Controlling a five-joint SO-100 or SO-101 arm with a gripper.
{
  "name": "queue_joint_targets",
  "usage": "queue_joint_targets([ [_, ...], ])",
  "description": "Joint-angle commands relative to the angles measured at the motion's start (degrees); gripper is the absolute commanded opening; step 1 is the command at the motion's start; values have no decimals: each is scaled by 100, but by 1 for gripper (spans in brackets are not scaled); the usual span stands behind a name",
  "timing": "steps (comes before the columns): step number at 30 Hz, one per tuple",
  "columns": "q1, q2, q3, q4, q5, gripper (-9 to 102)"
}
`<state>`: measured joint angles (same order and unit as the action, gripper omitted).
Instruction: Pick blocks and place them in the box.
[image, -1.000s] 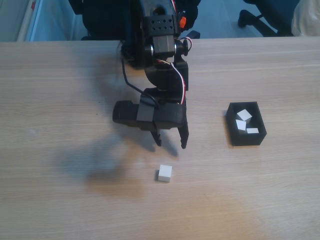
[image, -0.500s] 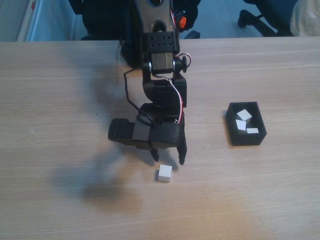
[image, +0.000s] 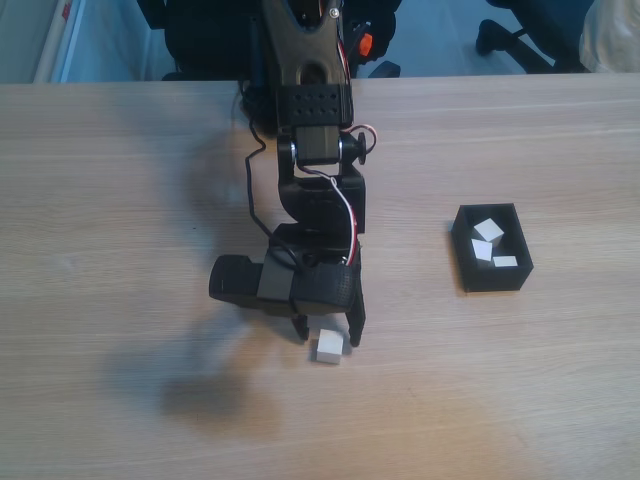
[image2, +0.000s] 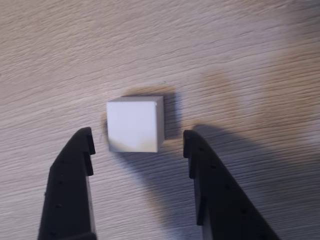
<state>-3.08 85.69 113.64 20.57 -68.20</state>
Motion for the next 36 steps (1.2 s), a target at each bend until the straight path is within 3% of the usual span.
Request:
queue_joint_targets([
  [1, -26, -9, -343, -167, -53, 19],
  [9, -35, -220, -527, -132, -158, 17],
  [17, -44, -290, -580, -123, -141, 0],
  [23, -70, -193, -580, -62, -158, 0],
  [30, -466, 659, -554, 501, -167, 0],
  [36, -1441, 1679, -562, 1389, -26, 0],
])
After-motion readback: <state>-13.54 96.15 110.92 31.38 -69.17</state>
